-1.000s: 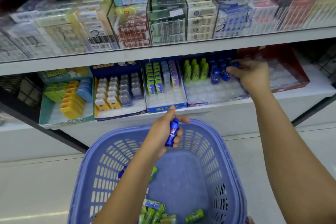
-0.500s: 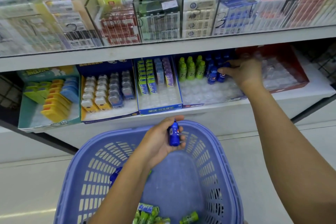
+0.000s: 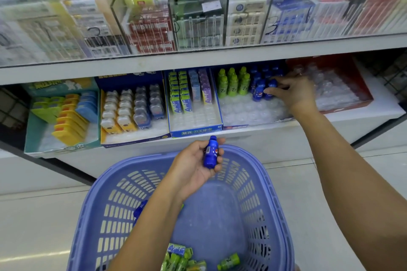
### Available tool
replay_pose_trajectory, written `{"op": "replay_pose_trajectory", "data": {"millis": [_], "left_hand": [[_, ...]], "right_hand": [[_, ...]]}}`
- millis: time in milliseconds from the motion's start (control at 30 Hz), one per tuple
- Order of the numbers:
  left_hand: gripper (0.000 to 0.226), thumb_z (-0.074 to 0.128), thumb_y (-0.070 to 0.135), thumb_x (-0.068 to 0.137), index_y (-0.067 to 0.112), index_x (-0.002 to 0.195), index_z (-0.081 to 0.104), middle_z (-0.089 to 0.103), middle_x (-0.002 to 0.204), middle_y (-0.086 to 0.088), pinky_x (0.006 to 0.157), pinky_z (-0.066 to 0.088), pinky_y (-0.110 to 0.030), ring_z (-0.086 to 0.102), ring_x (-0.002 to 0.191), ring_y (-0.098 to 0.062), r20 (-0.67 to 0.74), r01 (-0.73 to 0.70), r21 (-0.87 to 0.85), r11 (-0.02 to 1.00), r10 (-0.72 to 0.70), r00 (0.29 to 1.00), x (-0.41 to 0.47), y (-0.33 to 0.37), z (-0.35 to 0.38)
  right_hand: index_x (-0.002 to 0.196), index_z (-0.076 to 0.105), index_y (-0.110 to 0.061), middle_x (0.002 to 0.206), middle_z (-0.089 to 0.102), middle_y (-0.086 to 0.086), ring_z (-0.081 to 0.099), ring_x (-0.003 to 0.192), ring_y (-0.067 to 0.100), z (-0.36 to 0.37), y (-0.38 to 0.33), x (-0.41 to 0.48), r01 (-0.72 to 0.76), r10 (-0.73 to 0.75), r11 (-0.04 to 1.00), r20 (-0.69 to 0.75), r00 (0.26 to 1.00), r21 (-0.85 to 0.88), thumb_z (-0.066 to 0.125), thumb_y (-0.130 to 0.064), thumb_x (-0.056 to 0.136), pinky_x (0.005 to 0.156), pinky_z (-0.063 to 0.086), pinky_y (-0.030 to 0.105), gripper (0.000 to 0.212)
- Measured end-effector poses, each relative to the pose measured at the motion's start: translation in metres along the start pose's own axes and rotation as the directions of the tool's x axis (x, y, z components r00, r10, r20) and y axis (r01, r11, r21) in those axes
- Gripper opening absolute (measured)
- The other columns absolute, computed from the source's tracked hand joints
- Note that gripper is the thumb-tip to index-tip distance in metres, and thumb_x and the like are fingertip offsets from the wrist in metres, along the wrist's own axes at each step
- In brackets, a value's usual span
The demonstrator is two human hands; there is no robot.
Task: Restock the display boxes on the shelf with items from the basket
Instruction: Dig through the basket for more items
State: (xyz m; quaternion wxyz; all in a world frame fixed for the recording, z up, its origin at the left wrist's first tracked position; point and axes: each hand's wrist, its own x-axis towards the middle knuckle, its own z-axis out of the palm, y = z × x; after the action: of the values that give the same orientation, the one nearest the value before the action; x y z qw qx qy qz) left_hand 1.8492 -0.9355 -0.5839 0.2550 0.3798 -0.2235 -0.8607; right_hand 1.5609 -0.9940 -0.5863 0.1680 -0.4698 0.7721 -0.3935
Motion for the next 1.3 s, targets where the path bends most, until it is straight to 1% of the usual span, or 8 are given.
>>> {"op": "replay_pose_trajectory", "data": {"millis": [333,533,700,900,1033,1100,1167,1300], "left_hand": [[0.024,0.046,0.000,0.090,0.000,0.109,0.061,0.068,0.098,-0.012,0.085,0.055,-0.030,0.068,0.089,-0.020,0.064,-0.323,0.052,0.945,0.319,0.945,-0.025,0.001,0.004],[0.026,0.041,0.006,0.096,-0.003,0.112,0.058,0.071,0.104,-0.014,0.079,0.058,-0.027,0.070,0.091,-0.019,0.074,-0.376,0.002,0.926,0.375,0.924,-0.028,0.006,0.007],[0.030,0.047,0.013,0.087,-0.003,0.110,0.059,0.071,0.098,-0.016,0.066,0.056,-0.023,0.068,0.077,-0.016,0.118,-0.363,-0.089,0.928,0.371,0.921,-0.031,0.010,0.011],[0.026,0.040,0.010,0.098,-0.006,0.107,0.059,0.070,0.089,-0.016,0.069,0.058,-0.023,0.070,0.077,-0.019,0.072,-0.404,-0.150,0.902,0.418,0.906,-0.016,0.016,0.023],[0.024,0.043,0.016,0.100,0.000,0.114,0.053,0.069,0.105,-0.017,0.082,0.057,-0.025,0.069,0.092,-0.021,0.051,-0.438,0.124,0.891,0.435,0.899,0.004,0.020,0.046],[0.027,0.045,0.016,0.099,0.004,0.123,0.051,0.063,0.119,-0.012,0.090,0.049,-0.020,0.062,0.104,-0.016,0.079,-0.440,0.506,0.742,0.468,0.880,0.017,0.018,0.057],[0.037,0.048,0.018,0.098,0.008,0.134,0.047,0.054,0.135,-0.008,0.101,0.038,-0.022,0.052,0.122,-0.016,0.200,-0.396,0.852,0.343,0.486,0.851,0.032,0.013,0.063],[0.058,0.046,0.022,0.098,0.008,0.149,0.024,0.020,0.157,-0.008,0.118,0.012,-0.026,0.016,0.145,-0.019,0.326,-0.239,0.927,-0.288,0.308,0.894,0.052,-0.002,0.064]], "right_hand": [[0.112,0.060,-0.010,0.101,0.067,0.013,0.062,0.081,0.022,-0.027,-0.047,-0.019,0.001,-0.002,1.000,-0.055,0.998,-0.023,0.077,-0.021,0.076,0.072,0.048,0.027,0.041],[0.105,0.069,-0.011,0.086,0.070,0.005,0.065,0.068,0.009,-0.009,-0.114,-0.094,-0.020,-0.179,0.931,0.501,0.847,0.366,0.066,-0.021,0.085,0.067,0.057,0.022,0.022],[0.106,0.071,-0.009,0.082,0.072,0.005,0.063,0.067,0.012,0.005,-0.128,-0.115,-0.044,-0.232,0.923,0.643,0.729,0.383,0.069,-0.015,0.082,0.074,0.055,0.023,0.024],[0.084,0.074,-0.014,0.076,0.072,0.001,0.063,0.070,0.007,0.004,-0.126,-0.107,-0.129,-0.148,0.896,0.559,0.816,0.426,0.079,-0.016,0.071,0.074,0.052,0.017,0.013],[0.085,0.071,-0.018,0.072,0.072,-0.005,0.065,0.066,0.001,-0.018,-0.105,-0.086,-0.102,-0.081,0.856,0.325,0.942,0.507,0.080,-0.016,0.068,0.069,0.054,0.014,0.020],[0.094,0.069,-0.015,0.074,0.069,-0.005,0.064,0.064,0.003,-0.036,-0.083,-0.067,-0.025,-0.005,0.911,0.072,0.997,0.413,0.082,-0.018,0.069,0.065,0.053,0.014,0.028],[0.096,0.068,-0.015,0.074,0.064,-0.006,0.060,0.063,0.001,-0.050,-0.059,-0.047,0.011,0.021,0.979,-0.154,0.988,0.205,0.082,-0.021,0.068,0.060,0.046,0.006,0.032],[0.095,0.069,-0.007,0.084,0.070,0.009,0.064,0.071,0.015,-0.050,-0.019,-0.019,0.006,0.008,0.998,-0.216,0.976,0.066,0.081,-0.015,0.069,0.067,0.048,0.011,0.029]]}}
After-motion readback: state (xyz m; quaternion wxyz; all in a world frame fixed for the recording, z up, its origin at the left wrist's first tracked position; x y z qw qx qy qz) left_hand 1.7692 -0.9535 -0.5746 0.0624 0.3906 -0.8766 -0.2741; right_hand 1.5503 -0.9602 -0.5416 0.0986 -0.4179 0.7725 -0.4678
